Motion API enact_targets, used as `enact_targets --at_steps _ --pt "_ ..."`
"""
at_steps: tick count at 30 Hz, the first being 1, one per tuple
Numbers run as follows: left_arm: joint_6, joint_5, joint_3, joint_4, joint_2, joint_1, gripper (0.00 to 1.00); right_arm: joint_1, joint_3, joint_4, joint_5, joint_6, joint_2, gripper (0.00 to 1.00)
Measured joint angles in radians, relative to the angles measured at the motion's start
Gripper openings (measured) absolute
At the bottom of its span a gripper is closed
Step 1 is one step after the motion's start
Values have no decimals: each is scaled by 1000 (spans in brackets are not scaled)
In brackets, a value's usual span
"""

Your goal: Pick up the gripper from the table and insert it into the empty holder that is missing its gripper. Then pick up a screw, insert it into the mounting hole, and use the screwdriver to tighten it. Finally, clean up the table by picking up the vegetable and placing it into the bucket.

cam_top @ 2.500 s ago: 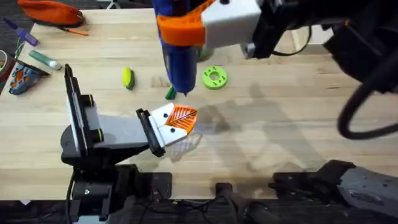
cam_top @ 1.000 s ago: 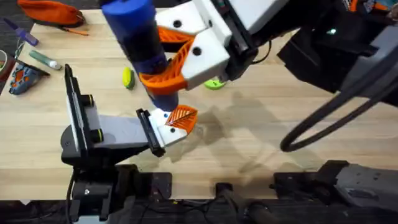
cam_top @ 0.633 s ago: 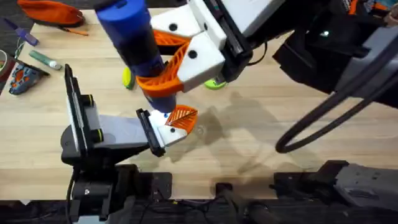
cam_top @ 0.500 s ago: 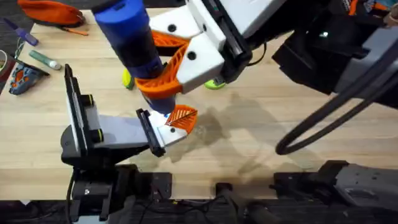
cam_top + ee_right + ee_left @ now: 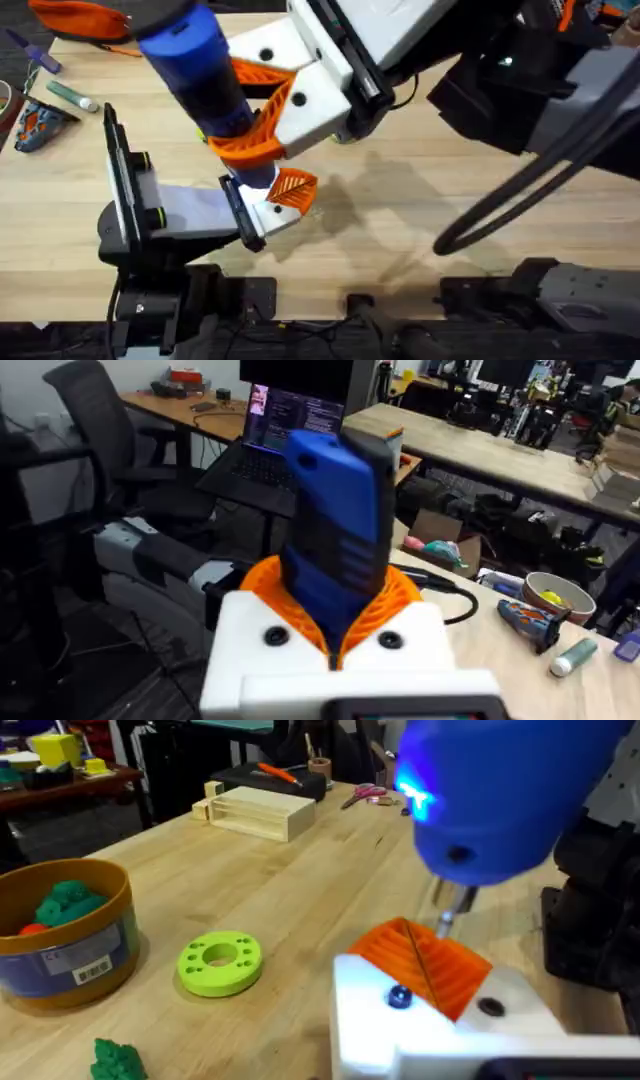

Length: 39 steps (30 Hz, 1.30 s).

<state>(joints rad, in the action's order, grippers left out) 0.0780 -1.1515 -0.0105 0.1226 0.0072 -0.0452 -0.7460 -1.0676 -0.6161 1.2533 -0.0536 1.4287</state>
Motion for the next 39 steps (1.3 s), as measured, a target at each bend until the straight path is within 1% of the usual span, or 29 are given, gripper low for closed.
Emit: enact_targets --at_steps 5,19,26,39 --pt "0 0 0 0 0 0 6 0 0 -1 0 0 31 23" --pt "0 0 0 0 0 0 6 0 0 -1 0 -7 36 23" --pt "0 0 0 0 0 0 6 0 0 0 0 -7 75 23" --pt "0 0 0 0 0 0 6 0 0 1 0 -9 75 23"
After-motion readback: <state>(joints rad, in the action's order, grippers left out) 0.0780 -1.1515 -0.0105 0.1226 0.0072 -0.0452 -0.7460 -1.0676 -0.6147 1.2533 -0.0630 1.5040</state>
